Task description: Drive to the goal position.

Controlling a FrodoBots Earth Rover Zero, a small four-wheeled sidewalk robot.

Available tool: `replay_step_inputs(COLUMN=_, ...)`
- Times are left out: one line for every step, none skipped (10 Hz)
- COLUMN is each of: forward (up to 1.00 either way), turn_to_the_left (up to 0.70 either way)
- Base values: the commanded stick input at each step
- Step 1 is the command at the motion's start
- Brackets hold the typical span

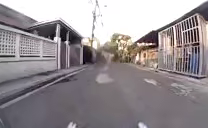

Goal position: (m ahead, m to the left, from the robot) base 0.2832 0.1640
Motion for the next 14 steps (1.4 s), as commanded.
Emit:
replay_step_inputs(forward=0.70, turn_to_the_left=-0.15)
replay_step_inputs(forward=0.70, turn_to_the_left=-0.05)
replay_step_inputs(forward=0.70, turn_to_the_left=0.00)
replay_step_inputs(forward=0.70, turn_to_the_left=0.00)
replay_step_inputs(forward=0.70, turn_to_the_left=0.00)
replay_step_inputs(forward=0.70, turn_to_the_left=0.00)
replay_step_inputs(forward=0.70, turn_to_the_left=0.00)
replay_step_inputs(forward=0.70, turn_to_the_left=0.00)
replay_step_inputs(forward=0.70, turn_to_the_left=0.00)
replay_step_inputs(forward=0.70, turn_to_the_left=0.00)
replay_step_inputs(forward=0.70, turn_to_the_left=0.00)
replay_step_inputs(forward=0.70, turn_to_the_left=0.00)
replay_step_inputs(forward=0.70, turn_to_the_left=0.00)
replay_step_inputs(forward=0.70, turn_to_the_left=0.00)
